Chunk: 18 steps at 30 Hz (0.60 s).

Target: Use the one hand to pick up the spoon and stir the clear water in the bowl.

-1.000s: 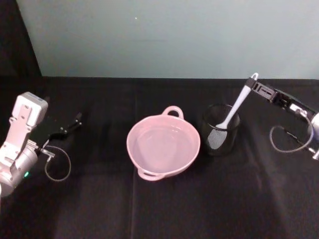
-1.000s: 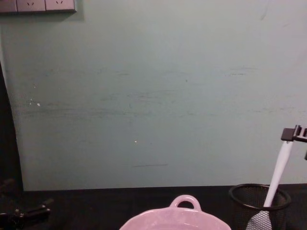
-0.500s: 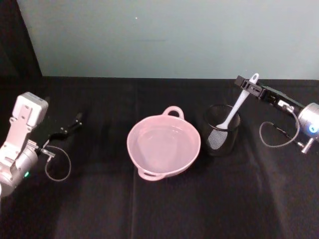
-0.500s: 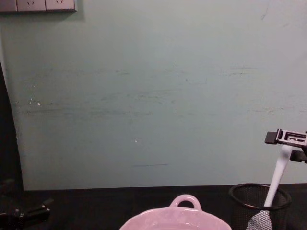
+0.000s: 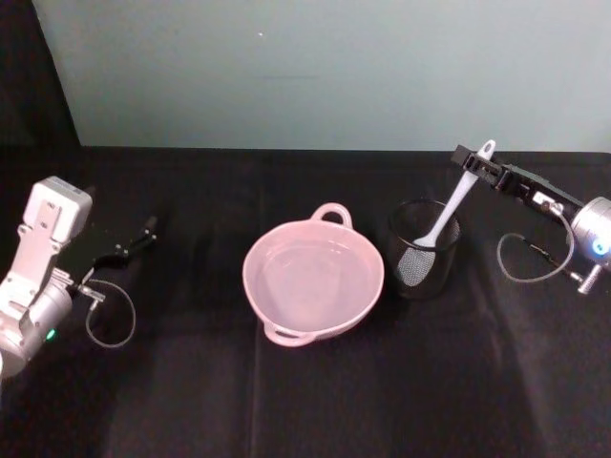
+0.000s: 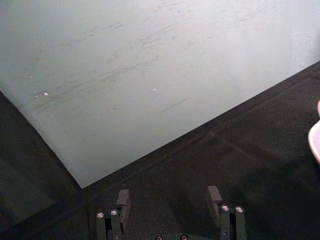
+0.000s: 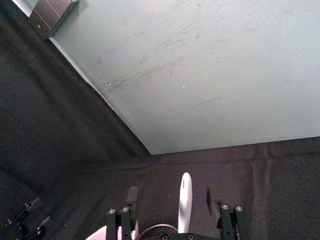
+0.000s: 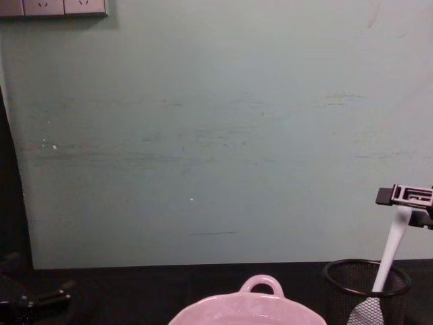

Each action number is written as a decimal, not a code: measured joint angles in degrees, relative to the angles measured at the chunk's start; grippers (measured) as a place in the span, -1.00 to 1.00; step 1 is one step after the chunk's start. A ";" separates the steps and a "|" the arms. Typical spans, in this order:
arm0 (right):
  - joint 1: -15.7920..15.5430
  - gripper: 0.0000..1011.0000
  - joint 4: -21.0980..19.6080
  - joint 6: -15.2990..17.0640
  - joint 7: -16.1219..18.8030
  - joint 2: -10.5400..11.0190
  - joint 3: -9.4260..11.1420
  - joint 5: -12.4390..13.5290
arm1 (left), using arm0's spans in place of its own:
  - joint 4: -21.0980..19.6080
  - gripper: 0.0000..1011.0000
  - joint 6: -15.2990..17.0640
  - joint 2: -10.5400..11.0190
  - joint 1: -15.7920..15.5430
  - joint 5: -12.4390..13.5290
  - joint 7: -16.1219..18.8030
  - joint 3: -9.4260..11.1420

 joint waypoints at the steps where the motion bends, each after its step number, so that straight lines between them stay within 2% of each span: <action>1: 0.00 0.72 -0.01 0.01 0.00 0.00 0.01 -0.01 | 0.00 1.00 0.00 0.00 0.00 0.00 0.00 0.00; 2: -0.01 0.71 -0.02 0.02 0.00 0.00 0.02 -0.01 | 0.00 1.00 0.00 0.00 0.00 0.00 0.00 0.00; 11: -0.06 0.12 -0.08 0.12 -0.02 0.00 0.07 -0.02 | 0.00 1.00 0.00 0.00 0.00 0.00 0.00 0.00; 13: -0.06 0.06 -0.09 0.13 -0.03 0.00 0.08 -0.02 | 0.00 1.00 0.00 0.00 0.00 0.00 0.00 0.00; 14: -0.06 -0.08 -0.10 0.14 -0.03 0.00 0.09 -0.02 | 0.00 1.00 0.00 0.00 0.00 0.00 0.00 0.00; 18: -0.07 -0.32 -0.12 0.17 -0.04 0.00 0.12 -0.02 | 0.00 1.00 0.00 0.00 0.00 0.00 0.00 0.00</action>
